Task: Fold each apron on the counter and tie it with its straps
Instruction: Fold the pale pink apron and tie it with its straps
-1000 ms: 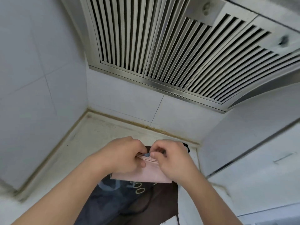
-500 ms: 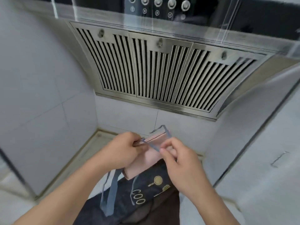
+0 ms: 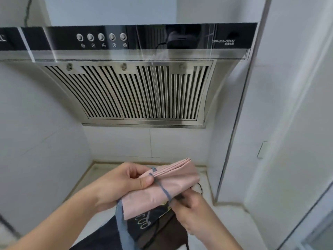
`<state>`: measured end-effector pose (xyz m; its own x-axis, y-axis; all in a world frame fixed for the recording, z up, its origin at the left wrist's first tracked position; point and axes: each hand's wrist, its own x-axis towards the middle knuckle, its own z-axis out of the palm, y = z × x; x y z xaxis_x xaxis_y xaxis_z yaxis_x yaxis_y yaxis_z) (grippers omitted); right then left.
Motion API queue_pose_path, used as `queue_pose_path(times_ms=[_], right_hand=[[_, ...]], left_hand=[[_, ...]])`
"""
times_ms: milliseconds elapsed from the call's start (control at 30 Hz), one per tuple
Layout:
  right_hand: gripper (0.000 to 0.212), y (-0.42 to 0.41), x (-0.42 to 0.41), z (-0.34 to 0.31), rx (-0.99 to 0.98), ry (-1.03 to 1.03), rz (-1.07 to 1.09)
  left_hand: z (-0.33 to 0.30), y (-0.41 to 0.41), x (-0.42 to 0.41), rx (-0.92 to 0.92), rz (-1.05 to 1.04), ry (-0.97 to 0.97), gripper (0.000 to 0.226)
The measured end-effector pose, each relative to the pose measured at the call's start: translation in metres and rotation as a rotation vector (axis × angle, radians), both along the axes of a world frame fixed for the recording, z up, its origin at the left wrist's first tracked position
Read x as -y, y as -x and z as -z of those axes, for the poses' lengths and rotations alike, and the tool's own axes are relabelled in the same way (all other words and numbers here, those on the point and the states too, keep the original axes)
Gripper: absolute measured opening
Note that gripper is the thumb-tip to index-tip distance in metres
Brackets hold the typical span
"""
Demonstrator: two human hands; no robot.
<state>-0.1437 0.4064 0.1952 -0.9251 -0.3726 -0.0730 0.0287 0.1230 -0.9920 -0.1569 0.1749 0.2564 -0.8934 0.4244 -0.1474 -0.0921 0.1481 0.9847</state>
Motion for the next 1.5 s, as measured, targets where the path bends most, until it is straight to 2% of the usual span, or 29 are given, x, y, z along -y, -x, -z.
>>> queue_pose_path(times_ms=[100, 200, 267, 300, 367, 433, 567, 667, 733, 900, 1000, 1133, 1233, 1300, 1333, 1367, 1400, 1467, 1500], right_hand=[[0.012, -0.011, -0.011, -0.001, 0.038, 0.059, 0.032], [0.026, -0.008, -0.018, -0.01, 0.131, 0.074, 0.107], [0.034, -0.003, -0.028, -0.016, 0.293, 0.201, 0.146], [0.027, 0.0, -0.031, -0.02, 0.311, 0.256, 0.127], [0.01, 0.004, -0.035, -0.023, 0.188, 0.213, 0.078], [0.013, 0.006, -0.037, -0.023, 0.065, 0.102, 0.064], [0.012, 0.015, -0.035, -0.046, -0.092, -0.057, 0.015], [0.019, 0.016, -0.033, -0.053, -0.278, -0.448, 0.036], [0.024, 0.019, -0.032, -0.055, -0.314, -0.578, 0.03], [0.018, 0.011, -0.022, -0.061, -0.368, -0.577, -0.037], [0.028, 0.009, -0.022, -0.062, -0.339, -0.518, -0.024], [0.021, 0.022, -0.031, -0.052, -0.346, -0.62, 0.098], [0.024, 0.028, -0.035, -0.044, -0.295, -0.663, 0.057], [0.025, 0.03, -0.037, -0.037, -0.295, -0.728, 0.038], [0.026, 0.029, -0.038, -0.034, -0.298, -0.697, 0.06], [0.028, 0.027, -0.038, -0.03, -0.269, -0.554, 0.101], [0.03, 0.024, -0.036, -0.026, -0.18, -0.278, 0.136], [0.029, 0.011, -0.026, -0.015, 0.138, 0.419, 0.113], [0.035, 0.003, -0.018, -0.01, 0.26, 0.648, 0.051]], left_hand=[[0.0, -0.007, -0.019, -0.066, 0.035, 0.014, 0.024], [-0.007, -0.011, -0.022, -0.064, 0.083, 0.037, 0.025], [-0.012, -0.013, -0.02, -0.088, 0.182, 0.096, 0.023], [-0.015, -0.015, -0.02, -0.104, 0.246, 0.143, 0.021], [-0.019, -0.017, -0.023, -0.146, 0.374, 0.29, 0.019], [-0.021, -0.02, -0.028, -0.188, 0.447, 0.461, 0.02], [-0.013, -0.019, -0.035, -0.312, 0.358, 0.688, 0.03], [-0.007, -0.018, -0.03, -0.333, 0.267, 0.658, 0.031], [-0.006, -0.018, -0.025, -0.325, 0.278, 0.639, 0.029], [-0.008, -0.019, -0.017, -0.334, 0.297, 0.616, 0.023], [-0.01, -0.018, -0.009, -0.353, 0.251, 0.565, 0.021], [-0.013, -0.02, 0.001, -0.309, 0.263, 0.489, 0.015], [-0.014, -0.023, 0.004, -0.273, 0.3, 0.458, 0.014], [-0.013, -0.023, 0.005, -0.314, 0.201, 0.473, 0.021], [-0.012, -0.021, 0.006, -0.336, 0.125, 0.488, 0.026], [-0.011, -0.02, 0.006, -0.348, 0.054, 0.496, 0.029], [-0.01, -0.019, 0.007, -0.36, -0.003, 0.5, 0.03], [-0.01, -0.019, 0.007, -0.384, -0.075, 0.515, 0.03], [-0.01, -0.019, 0.005, -0.399, -0.103, 0.514, 0.027]])
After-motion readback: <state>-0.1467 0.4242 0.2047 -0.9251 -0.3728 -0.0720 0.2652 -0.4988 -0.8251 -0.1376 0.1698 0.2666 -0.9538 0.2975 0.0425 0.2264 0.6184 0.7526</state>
